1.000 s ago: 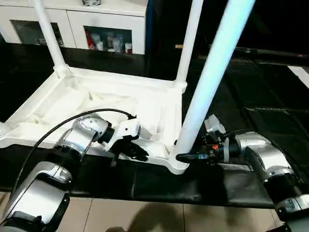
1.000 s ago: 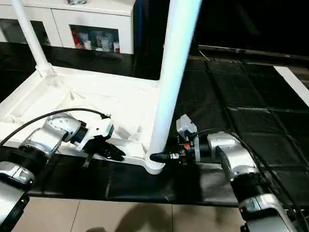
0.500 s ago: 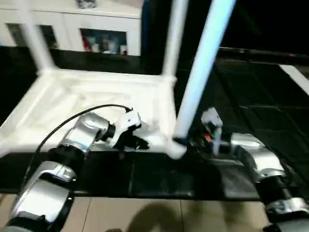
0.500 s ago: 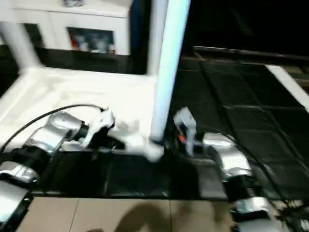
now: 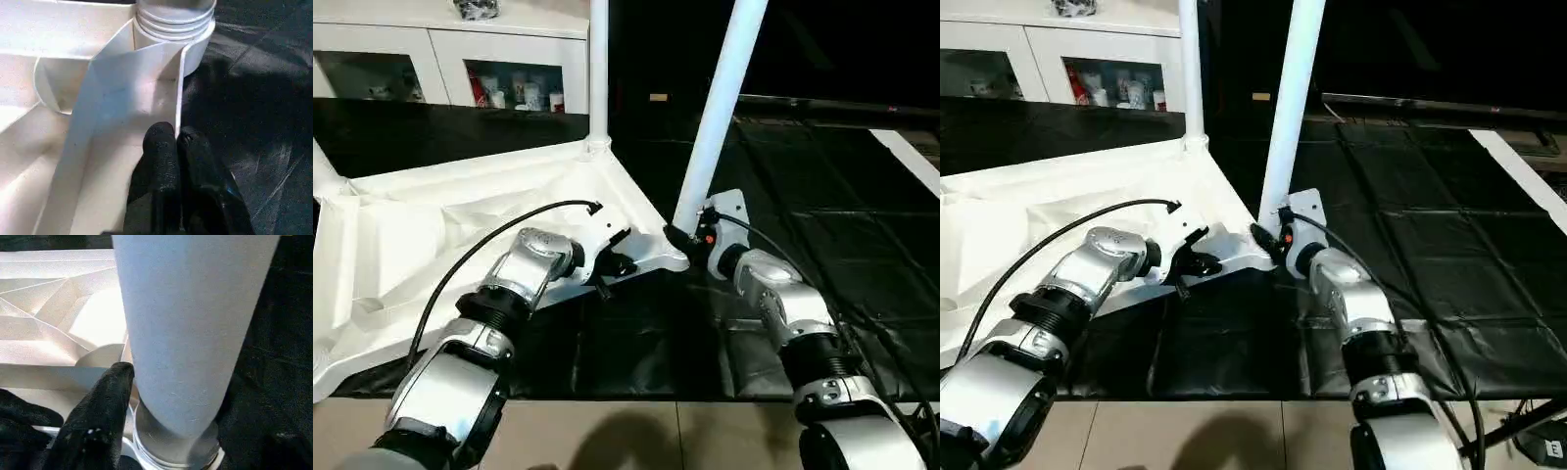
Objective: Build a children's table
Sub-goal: Rotate leg to tighten
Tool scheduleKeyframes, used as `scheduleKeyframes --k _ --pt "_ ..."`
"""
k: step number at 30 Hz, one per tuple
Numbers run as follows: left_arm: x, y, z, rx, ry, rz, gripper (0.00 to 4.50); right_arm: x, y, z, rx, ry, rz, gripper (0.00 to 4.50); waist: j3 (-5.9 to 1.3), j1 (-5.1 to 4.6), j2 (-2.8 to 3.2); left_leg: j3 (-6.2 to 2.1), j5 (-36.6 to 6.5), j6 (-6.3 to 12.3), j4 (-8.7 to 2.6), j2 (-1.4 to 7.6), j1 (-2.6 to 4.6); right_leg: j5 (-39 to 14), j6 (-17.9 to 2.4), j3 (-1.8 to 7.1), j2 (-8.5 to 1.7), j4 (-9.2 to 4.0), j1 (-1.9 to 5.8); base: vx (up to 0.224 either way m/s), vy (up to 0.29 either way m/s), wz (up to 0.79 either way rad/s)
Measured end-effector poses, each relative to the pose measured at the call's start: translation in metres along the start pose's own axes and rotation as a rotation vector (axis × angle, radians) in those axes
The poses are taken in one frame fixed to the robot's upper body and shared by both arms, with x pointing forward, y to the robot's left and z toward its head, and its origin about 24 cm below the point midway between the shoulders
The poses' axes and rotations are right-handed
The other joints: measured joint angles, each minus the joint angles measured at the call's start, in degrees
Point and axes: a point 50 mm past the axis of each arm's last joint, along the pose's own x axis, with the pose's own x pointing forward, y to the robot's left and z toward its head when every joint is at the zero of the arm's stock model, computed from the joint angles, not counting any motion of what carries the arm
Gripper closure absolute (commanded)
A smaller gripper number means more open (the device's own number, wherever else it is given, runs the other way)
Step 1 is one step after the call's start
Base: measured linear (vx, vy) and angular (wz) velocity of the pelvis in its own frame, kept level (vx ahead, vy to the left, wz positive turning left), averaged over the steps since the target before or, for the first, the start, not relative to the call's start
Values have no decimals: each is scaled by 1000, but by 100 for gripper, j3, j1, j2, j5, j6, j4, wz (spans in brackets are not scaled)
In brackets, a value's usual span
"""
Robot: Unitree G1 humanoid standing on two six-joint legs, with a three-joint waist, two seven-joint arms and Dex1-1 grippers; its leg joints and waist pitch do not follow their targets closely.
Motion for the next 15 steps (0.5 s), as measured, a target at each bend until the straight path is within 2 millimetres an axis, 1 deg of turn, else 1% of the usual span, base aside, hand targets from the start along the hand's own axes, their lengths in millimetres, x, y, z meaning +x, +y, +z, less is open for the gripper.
scheduleKeyframes --k 2,3,5,7,8,9,11,12,13,15 --pt "-4 2 -2 47 1 -16 450 -2 2 -2 -3 -16 28 139 1 -12 -1 0 0 0 -2 0 -3 0 0 0 0 -1 -4 0 0 0" --pt "-7 3 -3 64 0 -25 450 -3 3 -2 -9 -26 49 120 1 -13 -1 0 0 0 -5 0 -6 0 0 0 0 -2 -6 0 0 0" --pt "-14 5 -8 86 -3 -52 450 -10 2 -6 -25 -42 113 99 1 -2 -1 0 -1 2 -9 0 -11 -2 1 0 0 -5 -9 0 0 0" --pt "-18 6 -10 99 0 -75 450 -13 2 -7 -48 -39 166 93 3 4 -3 0 3 11 -8 0 -14 -2 1 0 1 -5 -11 0 0 0" --pt "-22 7 -12 115 2 -98 450 -19 0 -8 -70 -33 208 85 3 14 -2 0 9 26 -8 0 -15 -2 1 0 0 -6 -12 0 0 0" --pt "-25 6 -14 128 -1 -123 450 -24 -1 -10 -80 -31 256 63 3 27 -2 0 13 37 -8 0 -16 -2 2 0 0 -9 -12 0 0 0" --pt "-31 4 -19 142 -6 -186 450 -35 -3 -13 -99 -16 351 54 5 60 -2 2 10 42 -8 0 -17 -3 3 0 0 -12 -13 0 0 0" --pt "-33 4 -20 146 -4 -206 450 -37 -3 -14 -100 -9 381 54 5 71 -2 2 10 42 -8 0 -18 -3 2 0 0 -11 -14 0 0 0" --pt "-34 3 -20 148 -2 -223 450 -38 -3 -13 -97 -10 403 35 6 81 -3 2 10 42 -8 0 -17 -3 2 -1 0 -11 -15 0 0 0" --pt "-38 3 -22 167 16 -274 450 -44 -4 -12 -125 7 483 28 9 114 2 2 10 42 -6 0 -16 -3 2 -1 -1 -11 -15 0 0 0"
